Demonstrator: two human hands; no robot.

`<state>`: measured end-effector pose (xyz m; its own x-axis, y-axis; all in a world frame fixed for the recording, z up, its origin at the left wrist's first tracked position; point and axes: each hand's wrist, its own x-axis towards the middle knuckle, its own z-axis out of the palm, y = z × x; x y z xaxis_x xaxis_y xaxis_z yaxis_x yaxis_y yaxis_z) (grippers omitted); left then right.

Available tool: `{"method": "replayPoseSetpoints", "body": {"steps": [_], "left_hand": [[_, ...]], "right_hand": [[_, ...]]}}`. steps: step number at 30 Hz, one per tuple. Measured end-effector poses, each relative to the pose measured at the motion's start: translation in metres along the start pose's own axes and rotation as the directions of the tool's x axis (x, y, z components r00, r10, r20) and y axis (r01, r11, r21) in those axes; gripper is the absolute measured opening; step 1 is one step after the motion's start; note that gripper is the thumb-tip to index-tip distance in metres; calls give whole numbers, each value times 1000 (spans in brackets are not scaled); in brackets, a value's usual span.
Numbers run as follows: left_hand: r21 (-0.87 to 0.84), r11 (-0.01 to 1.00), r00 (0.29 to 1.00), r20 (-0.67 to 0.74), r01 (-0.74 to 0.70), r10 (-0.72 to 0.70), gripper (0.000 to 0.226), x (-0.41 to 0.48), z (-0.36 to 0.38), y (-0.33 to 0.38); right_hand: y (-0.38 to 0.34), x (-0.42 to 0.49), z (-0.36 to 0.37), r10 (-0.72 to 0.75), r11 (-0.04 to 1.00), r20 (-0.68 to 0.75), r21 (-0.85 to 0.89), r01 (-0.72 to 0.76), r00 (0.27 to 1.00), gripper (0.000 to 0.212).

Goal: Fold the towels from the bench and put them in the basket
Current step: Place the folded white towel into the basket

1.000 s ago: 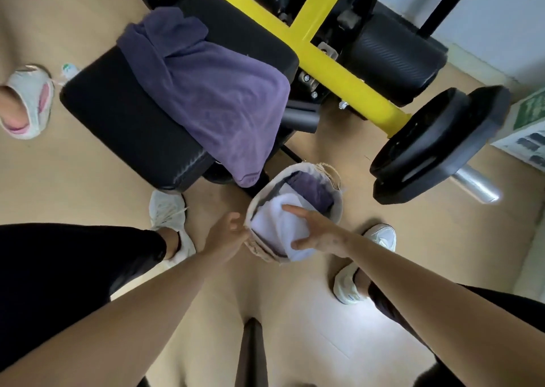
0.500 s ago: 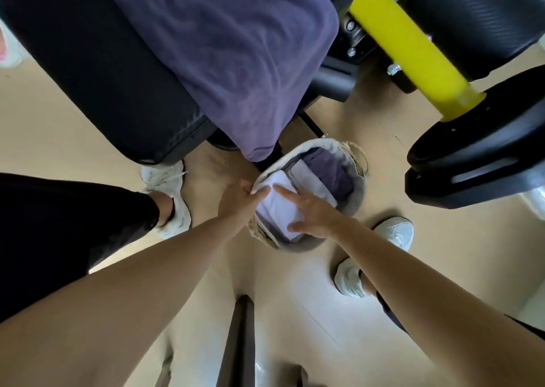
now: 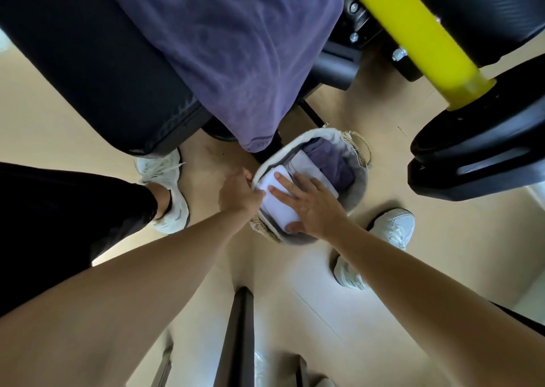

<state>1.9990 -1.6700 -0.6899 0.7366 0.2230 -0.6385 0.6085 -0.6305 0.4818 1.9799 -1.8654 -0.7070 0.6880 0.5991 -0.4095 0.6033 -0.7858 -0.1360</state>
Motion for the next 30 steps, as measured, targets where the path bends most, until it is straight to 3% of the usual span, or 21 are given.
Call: {"method": "replayPoseSetpoints", "body": {"steps": [9, 14, 18, 24, 27, 30], "left_hand": [[-16, 992, 992, -17, -129, 129, 17, -1, -7, -14], [-43, 993, 994, 0, -106, 106, 13, 1, -8, -13], [-81, 995, 998, 9, -62, 63, 19, -2, -9, -10], [-91, 996, 997, 76, 7, 0, 29, -9, -15, -4], [-108, 993, 993, 112, 47, -35, 34, -17, -23, 0], [-77, 997, 997, 74, -15, 21, 35, -30, -35, 10]], "right_hand": [[-4, 18, 19, 34, 999, 49, 13, -35, 998, 101], [-2, 11, 5, -2, 998, 44, 65, -1, 999, 104], [6, -12, -7, -15, 975, -50, 219, 25, 999, 98], [11, -51, -16, 180, 912, -48, 382, -148, 982, 78], [10, -63, -37, 283, 857, 11, 446, -258, 959, 53], [7, -69, -65, 323, 843, 82, 428, -326, 943, 26]]}}
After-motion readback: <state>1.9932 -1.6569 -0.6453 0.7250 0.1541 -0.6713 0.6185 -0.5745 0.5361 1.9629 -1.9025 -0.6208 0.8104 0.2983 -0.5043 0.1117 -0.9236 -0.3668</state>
